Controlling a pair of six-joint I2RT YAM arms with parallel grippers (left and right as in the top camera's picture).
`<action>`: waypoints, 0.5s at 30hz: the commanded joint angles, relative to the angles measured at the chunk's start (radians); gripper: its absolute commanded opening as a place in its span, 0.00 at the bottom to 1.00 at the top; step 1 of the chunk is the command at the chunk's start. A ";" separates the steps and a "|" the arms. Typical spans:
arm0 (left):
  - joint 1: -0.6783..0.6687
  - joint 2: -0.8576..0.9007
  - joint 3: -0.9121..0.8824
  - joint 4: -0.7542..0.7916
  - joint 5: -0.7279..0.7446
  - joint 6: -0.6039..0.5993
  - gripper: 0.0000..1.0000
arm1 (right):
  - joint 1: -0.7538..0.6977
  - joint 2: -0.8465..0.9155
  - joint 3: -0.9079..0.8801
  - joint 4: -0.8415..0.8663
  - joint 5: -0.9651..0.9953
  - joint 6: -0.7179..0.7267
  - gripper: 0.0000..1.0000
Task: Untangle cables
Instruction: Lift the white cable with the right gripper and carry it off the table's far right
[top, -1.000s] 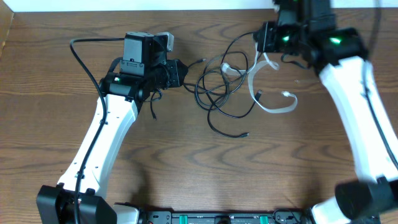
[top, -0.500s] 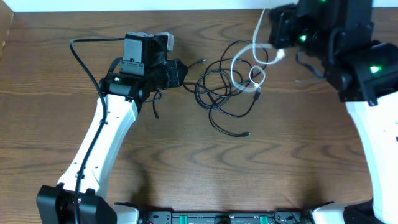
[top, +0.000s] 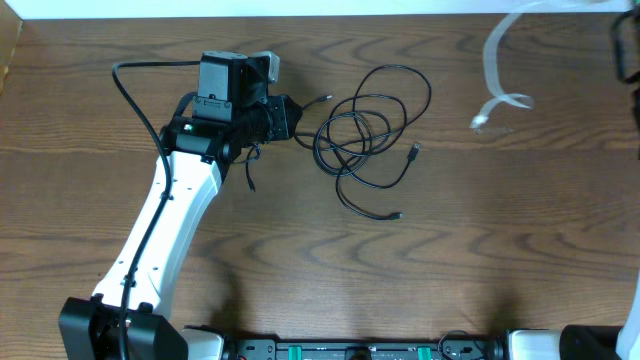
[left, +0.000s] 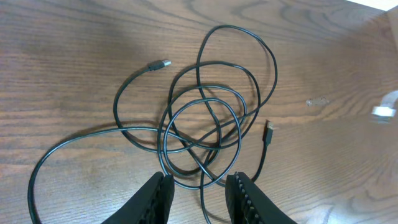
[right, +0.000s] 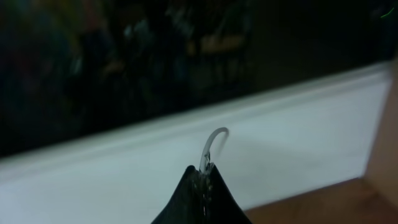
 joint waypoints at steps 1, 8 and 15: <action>0.002 -0.007 0.009 0.005 -0.007 0.014 0.33 | -0.069 0.061 0.014 0.068 0.023 -0.034 0.01; 0.002 -0.007 0.009 0.005 -0.011 0.014 0.33 | -0.174 0.267 0.014 0.237 0.035 -0.034 0.01; 0.002 -0.007 0.009 0.006 -0.033 0.014 0.33 | -0.256 0.550 0.014 0.515 0.079 -0.034 0.01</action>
